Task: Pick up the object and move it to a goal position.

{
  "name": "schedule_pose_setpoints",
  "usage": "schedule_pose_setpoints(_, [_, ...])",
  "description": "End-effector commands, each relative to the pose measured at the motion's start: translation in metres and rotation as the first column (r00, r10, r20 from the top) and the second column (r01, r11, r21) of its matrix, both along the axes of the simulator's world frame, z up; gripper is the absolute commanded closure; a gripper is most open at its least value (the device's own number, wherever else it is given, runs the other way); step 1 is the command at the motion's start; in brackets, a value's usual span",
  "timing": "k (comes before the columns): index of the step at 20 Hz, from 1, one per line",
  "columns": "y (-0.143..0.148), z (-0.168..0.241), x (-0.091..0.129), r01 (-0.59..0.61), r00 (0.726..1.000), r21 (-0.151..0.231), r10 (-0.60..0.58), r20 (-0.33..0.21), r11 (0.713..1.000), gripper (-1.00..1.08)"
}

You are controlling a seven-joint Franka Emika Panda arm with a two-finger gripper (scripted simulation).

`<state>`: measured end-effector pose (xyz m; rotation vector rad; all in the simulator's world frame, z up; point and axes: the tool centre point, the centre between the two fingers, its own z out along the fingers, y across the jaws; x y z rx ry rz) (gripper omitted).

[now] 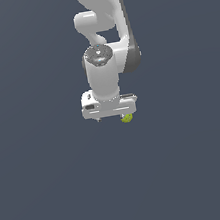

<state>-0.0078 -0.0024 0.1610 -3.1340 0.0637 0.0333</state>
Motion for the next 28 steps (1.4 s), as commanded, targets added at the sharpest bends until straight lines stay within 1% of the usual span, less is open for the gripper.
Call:
schedule_pose_setpoints(1, [0.0, 0.0, 0.0, 0.0, 1.0, 0.0, 0.0, 0.0, 1.0, -0.92])
schedule_pose_setpoints(10, [-0.012, -0.002, 0.002, 0.012, 1.0, 0.021, -0.012, 0.0, 1.0, -0.92])
schedule_pose_setpoints(15, [-0.01, -0.003, 0.001, 0.006, 1.0, 0.019, -0.006, 0.0, 1.0, -0.92])
schedule_pose_setpoints(22, [0.009, -0.018, -0.013, -0.059, 0.998, 0.012, 0.059, 0.005, 0.998, -0.92])
schedule_pose_setpoints(28, [0.04, -0.041, -0.039, -0.169, 0.986, 0.001, 0.169, 0.011, 0.986, -0.92])
